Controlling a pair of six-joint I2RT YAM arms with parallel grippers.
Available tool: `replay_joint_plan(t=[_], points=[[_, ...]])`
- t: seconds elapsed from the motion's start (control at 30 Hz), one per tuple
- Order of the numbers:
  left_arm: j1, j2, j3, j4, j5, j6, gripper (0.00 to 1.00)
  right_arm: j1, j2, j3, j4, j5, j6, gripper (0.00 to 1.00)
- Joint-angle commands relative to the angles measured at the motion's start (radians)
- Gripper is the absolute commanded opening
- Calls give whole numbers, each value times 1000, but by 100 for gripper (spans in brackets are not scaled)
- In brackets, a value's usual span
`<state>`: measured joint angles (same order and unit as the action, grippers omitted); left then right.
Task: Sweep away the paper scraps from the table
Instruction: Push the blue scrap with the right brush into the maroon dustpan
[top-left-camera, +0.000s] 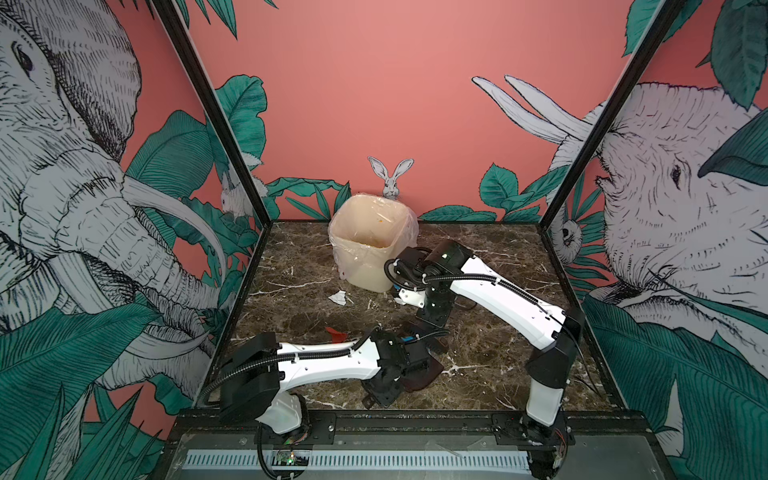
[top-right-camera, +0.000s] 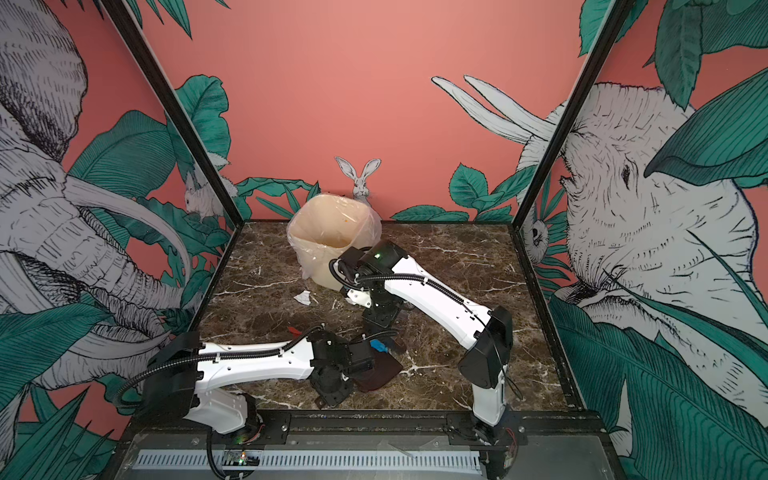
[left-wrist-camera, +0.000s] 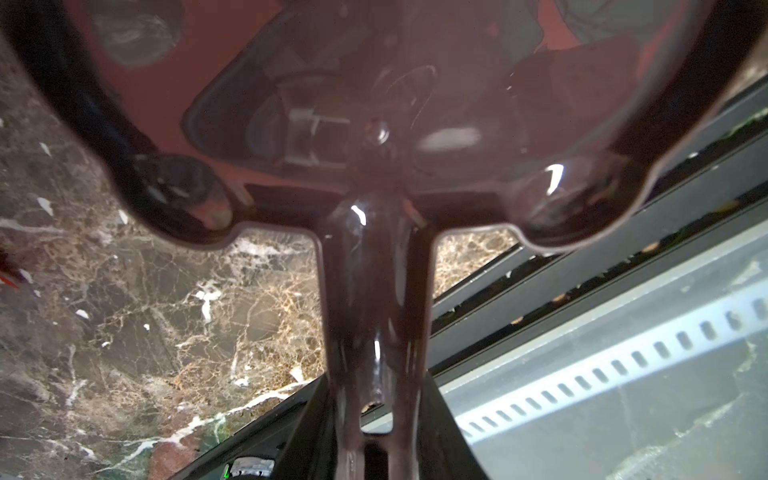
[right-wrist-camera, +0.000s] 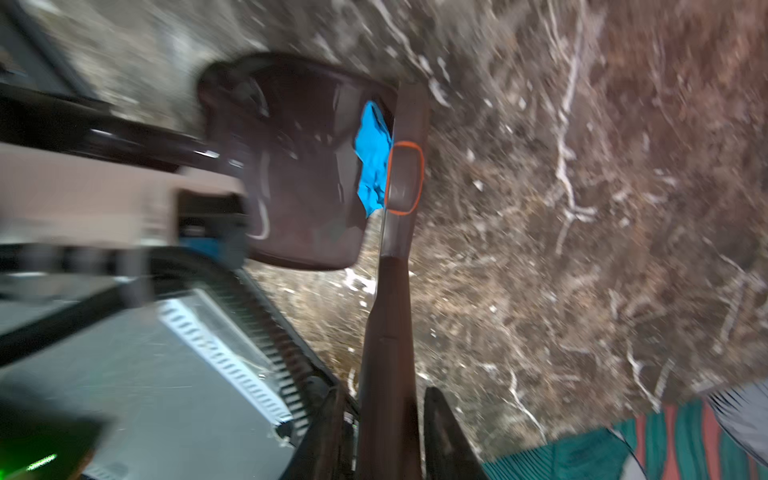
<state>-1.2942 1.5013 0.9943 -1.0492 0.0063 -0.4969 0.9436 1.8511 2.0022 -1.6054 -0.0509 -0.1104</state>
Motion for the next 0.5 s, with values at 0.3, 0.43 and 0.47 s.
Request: replay_joint_plan(t=[0.3, 0.43, 0.47], points=[[4, -27, 30, -38, -51, 6, 0, -39, -93, 20, -71, 95, 41, 0], [5, -59, 40, -44, -101, 4, 0, -79, -127, -4, -36, 141, 50, 0], [5, -69, 44, -46, -120, 4, 0, -92, -140, -10, -26, 157, 53, 0]])
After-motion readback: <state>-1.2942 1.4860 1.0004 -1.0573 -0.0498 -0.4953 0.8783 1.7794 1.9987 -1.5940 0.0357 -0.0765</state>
